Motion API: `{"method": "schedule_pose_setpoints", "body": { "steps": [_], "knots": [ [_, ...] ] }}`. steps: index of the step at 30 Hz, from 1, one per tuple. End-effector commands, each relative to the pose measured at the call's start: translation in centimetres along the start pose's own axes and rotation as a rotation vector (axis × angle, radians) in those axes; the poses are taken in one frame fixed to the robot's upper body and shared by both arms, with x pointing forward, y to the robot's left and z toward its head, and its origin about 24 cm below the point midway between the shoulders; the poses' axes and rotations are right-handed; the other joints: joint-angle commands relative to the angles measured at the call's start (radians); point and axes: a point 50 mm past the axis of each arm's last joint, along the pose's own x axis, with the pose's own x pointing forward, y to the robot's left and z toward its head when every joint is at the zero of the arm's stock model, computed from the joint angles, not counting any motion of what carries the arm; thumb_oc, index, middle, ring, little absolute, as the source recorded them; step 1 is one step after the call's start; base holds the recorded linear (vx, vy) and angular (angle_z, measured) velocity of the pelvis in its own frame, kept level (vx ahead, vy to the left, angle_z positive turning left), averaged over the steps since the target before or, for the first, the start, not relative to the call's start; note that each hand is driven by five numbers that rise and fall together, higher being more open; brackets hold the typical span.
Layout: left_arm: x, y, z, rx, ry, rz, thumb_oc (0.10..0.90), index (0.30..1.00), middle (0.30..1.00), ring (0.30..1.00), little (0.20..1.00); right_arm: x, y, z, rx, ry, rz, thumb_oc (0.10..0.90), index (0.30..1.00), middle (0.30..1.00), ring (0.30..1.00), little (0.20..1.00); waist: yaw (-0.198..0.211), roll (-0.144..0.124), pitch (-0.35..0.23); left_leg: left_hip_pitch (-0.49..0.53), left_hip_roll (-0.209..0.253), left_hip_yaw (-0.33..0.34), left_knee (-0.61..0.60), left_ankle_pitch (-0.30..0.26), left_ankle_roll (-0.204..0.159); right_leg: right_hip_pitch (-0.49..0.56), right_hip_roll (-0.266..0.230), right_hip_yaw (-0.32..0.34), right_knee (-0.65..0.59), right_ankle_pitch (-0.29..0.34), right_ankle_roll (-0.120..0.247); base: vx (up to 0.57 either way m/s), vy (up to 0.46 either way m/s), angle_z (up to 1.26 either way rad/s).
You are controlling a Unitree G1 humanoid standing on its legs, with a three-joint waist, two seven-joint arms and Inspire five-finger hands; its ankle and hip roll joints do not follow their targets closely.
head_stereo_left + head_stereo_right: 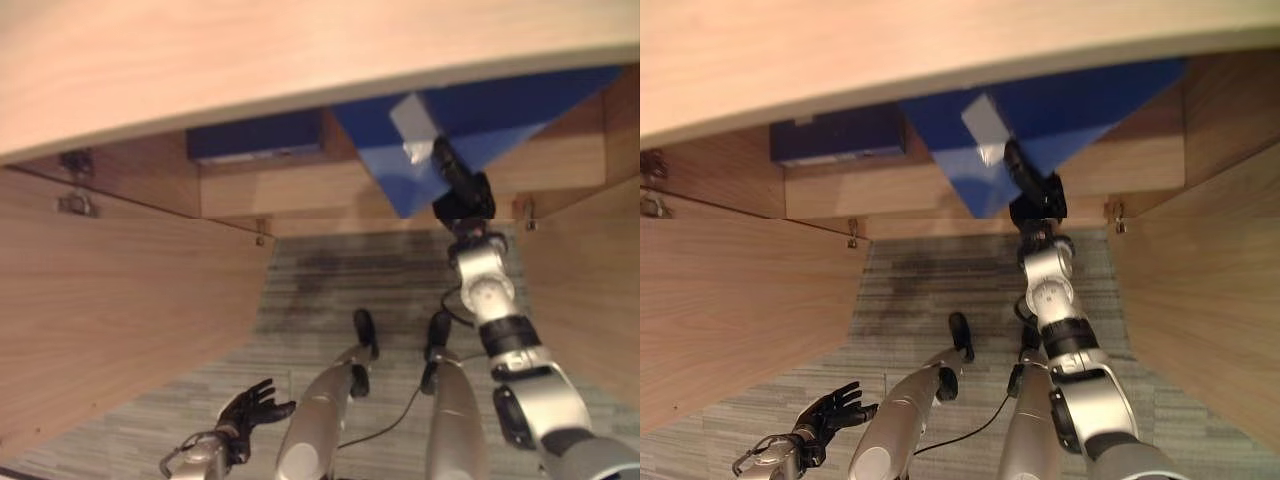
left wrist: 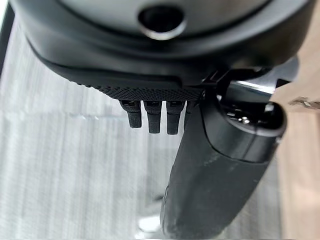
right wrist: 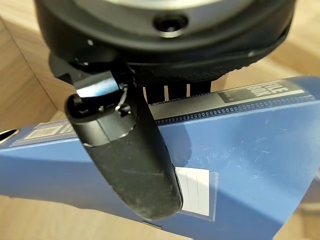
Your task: Put the empty folder in the office cabinet
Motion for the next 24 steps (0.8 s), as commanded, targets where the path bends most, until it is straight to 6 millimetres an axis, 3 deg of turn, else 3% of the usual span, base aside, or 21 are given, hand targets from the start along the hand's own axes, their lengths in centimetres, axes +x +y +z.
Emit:
{"method": "schedule_pose_setpoints", "body": {
  "steps": [1,5,6,8,13,15,24],
  "knots": [
    [-1.9,2.7,-3.3,0.062,0.095,0.074,0.800,0.900,0.900,0.900,0.900,0.4,5.5,3.8,0.069,-0.215,0.220,0.400,0.300,0.300,0.300,0.300,-0.032,-0.008,-0.093,-0.051,0.023,-0.090,0.028,-0.052,-0.079,0.015,0.015,-0.045,-0.013,-0.059,0.046,0.02,-0.041,-0.02],
    [-1.8,2.7,-2.8,0.067,0.077,0.075,0.800,0.900,0.900,0.900,0.900,0.6,6.4,4.6,0.082,-0.256,0.238,0.400,0.300,0.300,0.300,0.300,-0.030,-0.012,-0.072,-0.078,0.033,-0.094,0.065,-0.062,-0.083,0.008,0.021,-0.060,-0.006,-0.071,0.033,-0.01,-0.071,0.00],
    [-1.8,2.5,-2.6,0.062,0.063,0.075,0.800,0.900,0.900,0.900,0.900,1.1,8.1,6.0,0.098,-0.315,0.253,0.400,0.300,0.300,0.300,0.300,-0.020,-0.014,-0.065,-0.123,0.041,-0.105,0.101,-0.079,-0.083,-0.032,0.017,-0.062,0.023,-0.085,0.027,-0.02,-0.076,0.15],
    [-1.8,2.3,-2.8,0.067,0.069,0.072,0.800,0.900,0.900,0.900,0.900,1.6,9.6,7.6,0.135,-0.381,0.265,0.400,0.300,0.300,0.300,0.300,-0.017,-0.012,-0.058,-0.160,0.048,-0.110,0.138,-0.096,-0.081,-0.068,0.007,-0.056,0.061,-0.099,0.023,-0.01,-0.074,0.11],
    [-1.8,2.2,-3.1,0.085,0.087,0.078,0.800,0.900,0.900,0.900,0.900,2.9,10.8,10.0,0.166,-0.451,0.206,0.400,0.300,0.300,0.300,0.300,-0.003,-0.013,-0.071,-0.195,0.046,-0.120,0.165,-0.113,-0.076,-0.106,0.004,-0.048,0.106,-0.121,0.020,0.02,-0.041,0.11],
    [-1.8,2.2,-2.9,0.090,0.088,0.079,0.800,0.900,0.900,0.900,0.900,4.1,12.2,11.5,0.160,-0.459,0.164,0.400,0.300,0.300,0.300,0.300,0.011,-0.008,-0.079,-0.200,0.041,-0.126,0.169,-0.123,-0.074,-0.114,0.003,-0.048,0.120,-0.133,0.018,0.05,-0.043,0.06],
    [-2.0,2.7,-2.3,0.094,0.081,0.069,0.800,0.900,0.900,0.900,0.900,5.7,14.9,11.8,-0.001,-0.379,0.137,0.400,0.300,0.300,0.300,0.300,0.040,-0.001,-0.089,-0.198,0.029,-0.136,0.156,-0.117,-0.075,-0.113,0.007,-0.061,0.127,-0.140,0.013,0.01,-0.018,0.04]
  ]
}}
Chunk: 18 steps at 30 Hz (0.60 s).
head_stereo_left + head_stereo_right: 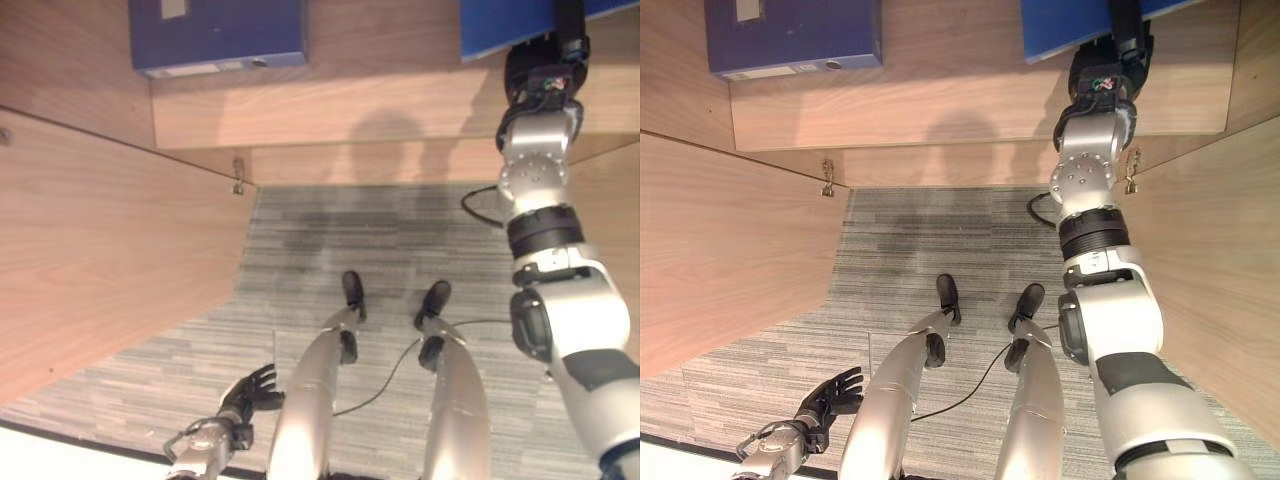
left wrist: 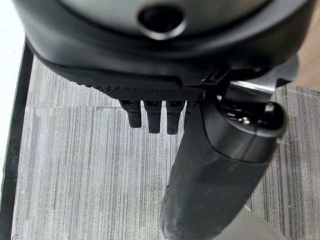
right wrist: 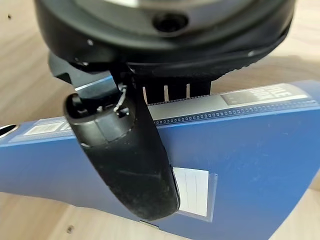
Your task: Put the empty folder in the office cabinet
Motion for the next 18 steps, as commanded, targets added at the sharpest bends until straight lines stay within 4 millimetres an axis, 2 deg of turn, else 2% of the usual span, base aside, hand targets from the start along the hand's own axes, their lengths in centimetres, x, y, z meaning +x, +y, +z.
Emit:
{"method": "schedule_pose_setpoints", "body": {
  "steps": [1,12,13,18],
  "knots": [
    [-2.6,3.0,-4.6,0.053,0.167,0.079,0.800,0.900,0.900,0.900,0.900,0.2,6.2,2.5,-0.064,-0.081,0.236,0.400,0.300,0.300,0.300,0.300,0.029,0.022,-0.124,-0.002,-0.013,-0.072,0.037,-0.128,-0.066,0.044,0.013,-0.014,0.000,-0.114,0.082,0.00,0.000,0.00],
    [-3.0,4.1,-5.2,0.104,0.202,0.111,0.800,0.900,0.900,0.900,0.900,0.2,6.9,2.0,0.063,-0.072,0.232,0.406,0.309,0.309,0.309,0.309,0.071,0.037,-0.141,-0.002,-0.026,-0.091,0.009,-0.113,-0.068,0.041,0.012,-0.031,0.007,-0.123,0.088,0.00,-0.019,0.06],
    [-3.0,4.2,-5.3,0.114,0.207,0.109,0.800,0.900,0.900,0.900,0.900,0.1,7.0,1.7,0.065,-0.061,0.241,0.800,0.900,0.900,0.900,0.900,0.077,0.037,-0.147,0.003,-0.028,-0.094,0.000,-0.109,-0.069,0.046,0.013,-0.034,0.002,-0.123,0.089,0.01,-0.018,0.07],
    [-3.3,4.8,-5.3,0.132,0.211,0.108,0.800,0.900,0.900,0.900,0.900,-0.5,7.9,0.9,0.071,-0.031,0.320,0.800,0.900,0.900,0.900,0.900,0.090,0.040,-0.158,0.010,-0.030,-0.101,-0.008,-0.103,-0.072,0.054,0.012,-0.040,0.001,-0.125,0.089,0.00,-0.015,0.08]
  ]
}}
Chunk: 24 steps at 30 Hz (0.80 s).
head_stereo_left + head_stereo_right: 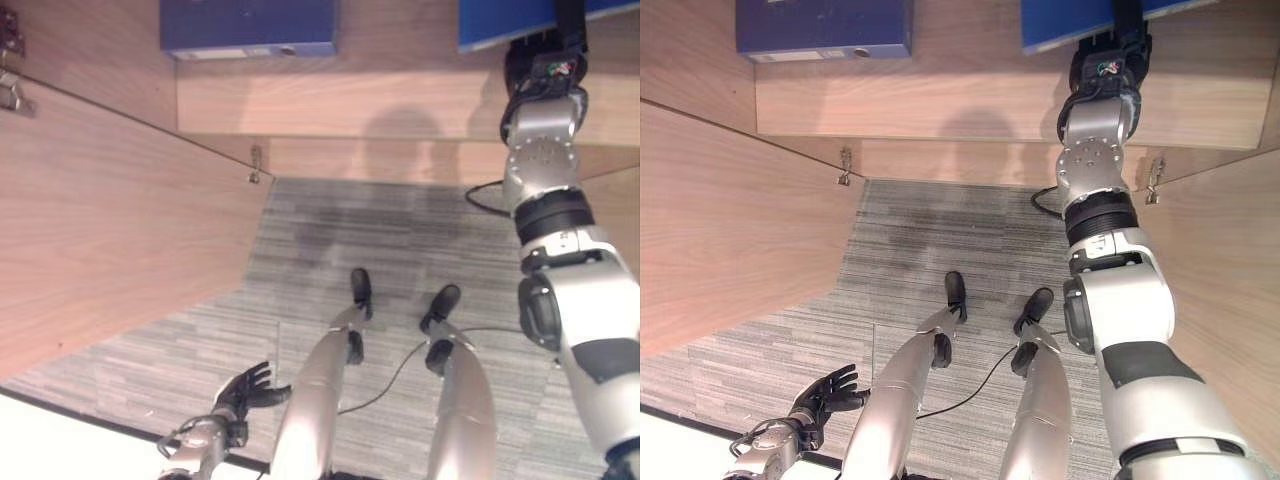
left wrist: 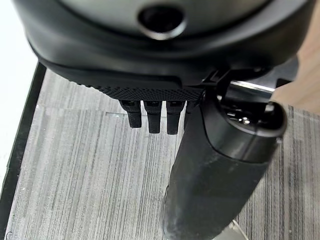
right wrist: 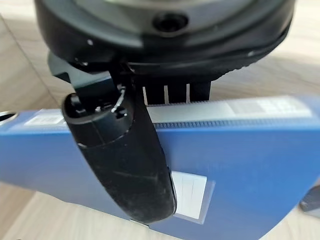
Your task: Put the empty folder in the office cabinet
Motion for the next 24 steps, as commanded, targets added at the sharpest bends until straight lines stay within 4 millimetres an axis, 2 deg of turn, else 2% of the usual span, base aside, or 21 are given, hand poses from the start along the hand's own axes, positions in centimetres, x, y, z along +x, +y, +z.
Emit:
{"method": "schedule_pose_setpoints", "body": {
  "steps": [1,3,7,9,11,13,14,15,16,17,18,19,20,21,22,23,24],
  "knots": [
    [-3.3,4.6,-5.4,0.134,0.212,0.089,0.800,0.900,0.900,0.900,0.900,-1.5,7.7,-0.3,-0.001,-0.004,0.386,0.800,0.900,0.900,0.900,0.900,0.034,0.012,-0.150,0.010,-0.016,-0.063,0.042,-0.140,-0.057,0.055,0.023,0.002,-0.009,-0.109,0.093,-0.01,-0.023,0.08],
    [-3.4,4.8,-5.5,0.137,0.216,0.091,0.800,0.900,0.900,0.900,0.900,-1.6,7.7,-0.9,-0.020,0.022,0.402,0.800,0.900,0.900,0.900,0.900,0.038,0.011,-0.152,0.012,-0.015,-0.065,0.040,-0.138,-0.058,0.055,0.023,0.000,-0.008,-0.108,0.093,-0.01,-0.018,0.04],
    [-3.6,5.3,-5.7,0.138,0.227,0.091,0.800,0.900,0.900,0.900,0.900,-1.8,7.3,-2.4,-0.168,0.109,0.443,0.800,0.900,0.900,0.900,0.900,0.049,0.009,-0.158,0.014,-0.015,-0.069,0.031,-0.129,-0.061,0.058,0.023,-0.004,-0.012,-0.106,0.092,-0.01,-0.018,0.03],
    [-3.9,5.7,-5.8,0.137,0.237,0.082,0.800,0.900,0.900,0.900,0.900,-2.1,6.6,-3.8,-0.361,0.197,0.499,0.800,0.900,0.900,0.900,0.900,0.050,0.003,-0.157,0.017,-0.012,-0.068,0.024,-0.120,-0.063,0.059,0.024,-0.008,-0.017,-0.102,0.089,0.00,0.000,0.00],
    [-4.2,6.0,-6.0,0.134,0.243,0.082,0.800,0.900,0.900,0.900,0.900,-2.1,5.8,-4.3,-0.450,0.244,0.521,0.800,0.900,0.900,0.900,0.900,0.053,-0.001,-0.155,0.025,-0.012,-0.070,0.006,-0.109,-0.067,0.065,0.026,-0.009,-0.029,-0.098,0.089,0.00,0.000,0.00],
    [-4.2,6.2,-5.9,0.150,0.243,0.071,0.800,0.900,0.900,0.900,0.900,-2.0,4.2,-5.0,-0.646,0.325,0.531,0.800,0.900,0.900,0.900,0.900,0.054,-0.009,-0.153,0.032,-0.011,-0.069,-0.012,-0.098,-0.069,0.068,0.028,-0.012,-0.042,-0.090,0.089,0.00,0.000,0.00],
    [-4.2,6.1,-5.9,0.149,0.243,0.068,0.800,0.900,0.900,0.900,0.900,-2.0,4.3,-5.0,-0.650,0.326,0.533,0.800,0.900,0.900,0.900,0.900,0.054,-0.006,-0.152,0.033,-0.011,-0.069,-0.014,-0.096,-0.069,0.069,0.029,-0.012,-0.043,-0.089,0.089,0.00,0.000,0.00],
    [-4.4,6.6,-6.0,0.160,0.252,0.072,0.800,0.900,0.900,0.900,0.900,-1.6,2.9,-4.7,-0.879,0.374,0.543,0.800,0.900,0.900,0.900,0.900,0.050,-0.019,-0.149,0.039,-0.010,-0.070,-0.029,-0.086,-0.073,0.071,0.032,-0.012,-0.054,-0.084,0.090,0.00,0.000,0.00],
    [-4.3,6.5,-5.9,0.159,0.251,0.069,0.800,0.900,0.900,0.900,0.900,-1.5,3.0,-4.6,-0.883,0.375,0.546,0.800,0.900,0.900,0.900,0.900,0.050,-0.015,-0.147,0.041,-0.010,-0.070,-0.031,-0.084,-0.073,0.072,0.033,-0.012,-0.055,-0.083,0.089,0.00,0.000,0.00],
    [-4.5,7.1,-6.0,0.163,0.268,0.075,0.800,0.900,0.900,0.900,0.900,-0.8,1.5,-3.6,-1.132,0.430,0.517,0.800,0.900,0.900,0.900,0.900,0.042,-0.033,-0.145,0.048,-0.011,-0.072,-0.050,-0.073,-0.076,0.075,0.036,-0.015,-0.072,-0.073,0.091,0.00,0.000,0.00],
    [-4.4,7.0,-6.0,0.162,0.266,0.073,0.800,0.900,0.900,0.900,0.900,-0.8,1.5,-3.5,-1.135,0.430,0.519,0.800,0.900,0.900,0.900,0.900,0.042,-0.030,-0.143,0.050,-0.011,-0.072,-0.052,-0.072,-0.076,0.076,0.037,-0.015,-0.073,-0.072,0.091,0.00,0.000,0.00],
    [-4.6,7.3,-6.2,0.177,0.287,0.072,0.800,0.900,0.900,0.900,0.900,-0.1,-0.1,-2.3,-1.360,0.492,0.468,0.800,0.900,0.900,0.900,0.900,0.034,-0.044,-0.140,0.059,-0.012,-0.074,-0.074,-0.059,-0.079,0.083,0.041,-0.016,-0.095,-0.062,0.093,-0.02,-0.004,-0.06],
    [-4.6,7.4,-6.1,0.181,0.287,0.069,0.800,0.900,0.900,0.900,0.900,0.3,-0.8,-1.4,-1.481,0.510,0.438,0.800,0.900,0.900,0.900,0.900,0.029,-0.046,-0.135,0.064,-0.011,-0.074,-0.084,-0.052,-0.080,0.086,0.044,-0.018,-0.107,-0.054,0.094,-0.02,-0.002,-0.07],
    [-4.6,7.5,-6.1,0.193,0.286,0.067,0.800,0.900,0.900,0.900,0.900,0.5,-1.3,-0.6,-1.573,0.520,0.412,0.800,0.900,0.900,0.900,0.900,0.025,-0.049,-0.134,0.065,-0.011,-0.074,-0.092,-0.048,-0.080,0.087,0.045,-0.019,-0.114,-0.051,0.094,-0.01,0.004,-0.09],
    [-4.6,7.4,-6.1,0.192,0.286,0.066,0.800,0.900,0.900,0.900,0.900,0.5,-1.2,-0.6,-1.575,0.520,0.413,0.800,0.900,0.900,0.900,0.900,0.025,-0.048,-0.133,0.066,-0.011,-0.074,-0.093,-0.047,-0.080,0.088,0.046,-0.020,-0.116,-0.050,0.094,-0.01,0.002,-0.07],
    [-4.9,7.9,-5.9,0.212,0.285,0.067,0.800,0.900,0.900,0.900,0.900,1.0,-2.8,1.0,-1.735,0.560,0.328,0.800,0.900,0.900,0.900,0.900,0.020,-0.052,-0.131,0.075,-0.012,-0.074,-0.109,-0.040,-0.079,0.093,0.050,-0.020,-0.128,-0.043,0.096,-0.01,0.011,-0.06],
    [-5.0,8.1,-6.0,0.214,0.287,0.074,0.800,0.900,0.900,0.900,0.900,1.1,-3.4,1.5,-1.792,0.576,0.303,0.800,0.900,0.900,0.900,0.900,0.019,-0.052,-0.128,0.080,-0.010,-0.074,-0.113,-0.038,-0.079,0.097,0.051,-0.020,-0.133,-0.040,0.097,-0.01,0.009,-0.03]
  ]
}}
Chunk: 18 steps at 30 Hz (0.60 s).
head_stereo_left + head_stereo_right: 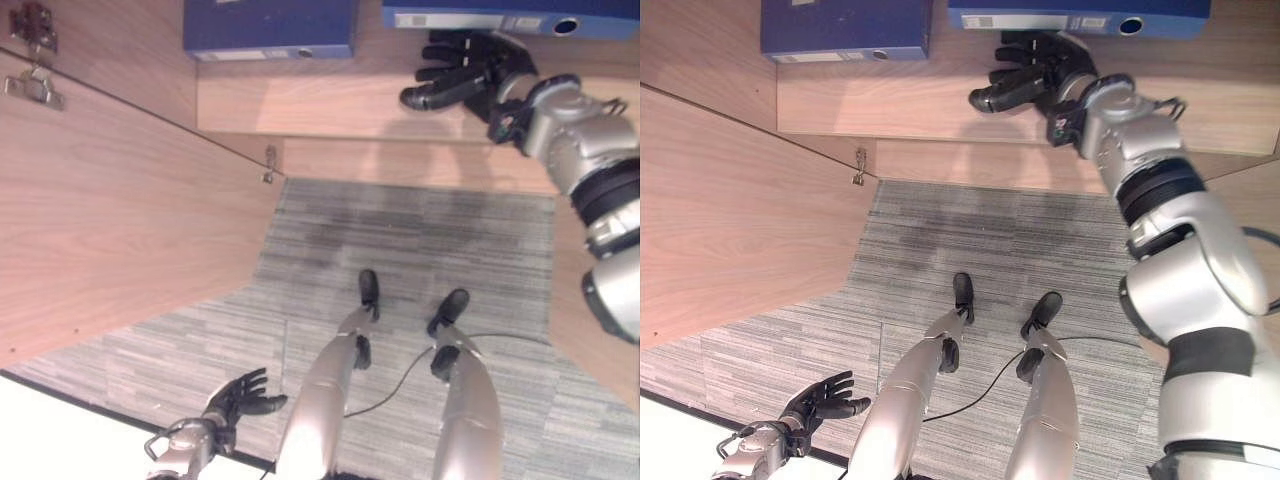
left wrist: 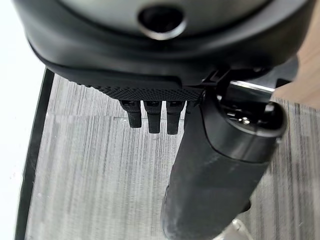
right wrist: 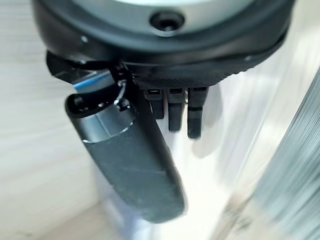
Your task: Put the empty folder in the office cabinet
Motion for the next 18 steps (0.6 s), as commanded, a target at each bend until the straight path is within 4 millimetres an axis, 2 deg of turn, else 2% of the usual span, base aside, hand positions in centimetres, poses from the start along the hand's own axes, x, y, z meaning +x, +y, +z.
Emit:
{"method": "schedule_pose_setpoints", "body": {
  "steps": [1,8,13,14,15,18],
  "knots": [
    [-4.7,5.6,-6.5,0.114,0.266,0.119,0.800,0.900,0.900,0.900,0.900,-0.4,-1.6,-3.5,-0.262,0.219,-0.042,0.800,0.900,0.900,0.900,0.900,0.012,-0.065,-0.107,0.050,-0.010,-0.066,-0.044,-0.083,-0.079,0.067,0.031,-0.010,-0.068,-0.077,0.098,-0.01,0.014,-0.05],
    [-4.8,5.8,-6.9,0.120,0.284,0.138,0.800,0.900,0.900,0.900,0.900,-1.2,-3.7,-5.1,-0.422,0.360,-0.106,0.800,0.900,0.900,0.900,0.900,0.006,-0.068,-0.100,0.069,-0.017,-0.063,-0.074,-0.075,-0.075,0.075,0.041,-0.004,-0.095,-0.064,0.098,-0.01,0.021,-0.06],
    [-4.5,5.4,-6.9,0.098,0.273,0.145,0.800,0.900,0.900,0.900,0.900,-2.0,-5.4,-5.3,-0.476,0.421,-0.174,0.800,0.900,0.900,0.900,0.900,0.007,-0.065,-0.098,0.080,-0.025,-0.066,-0.084,-0.075,-0.070,0.079,0.048,0.008,-0.109,-0.052,0.098,0.00,0.016,-0.06],
    [-4.4,5.1,-6.8,0.092,0.268,0.142,0.800,0.900,0.900,0.900,0.900,-2.2,-5.7,-5.4,-0.541,0.458,-0.177,0.800,0.900,0.900,0.900,0.900,0.009,-0.064,-0.101,0.081,-0.027,-0.066,-0.086,-0.075,-0.069,0.080,0.050,0.009,-0.115,-0.050,0.099,0.00,0.000,0.00],
    [-4.2,4.8,-6.3,0.089,0.240,0.128,0.800,0.900,0.900,0.900,0.900,-2.0,-5.4,-5.2,-0.712,0.511,-0.146,0.800,0.900,0.900,0.900,0.900,0.010,-0.062,-0.102,0.082,-0.030,-0.067,-0.088,-0.075,-0.068,0.083,0.053,0.013,-0.122,-0.045,0.100,0.00,0.000,0.00],
    [-4.0,4.4,-5.7,0.092,0.204,0.106,0.800,0.900,0.900,0.900,0.900,-1.2,-3.5,-5.6,-0.890,0.531,-0.046,0.800,0.900,0.900,0.900,0.900,0.010,-0.059,-0.100,0.082,-0.031,-0.068,-0.089,-0.075,-0.067,0.085,0.054,0.014,-0.125,-0.044,0.101,-0.01,0.010,-0.04]
  ]
}}
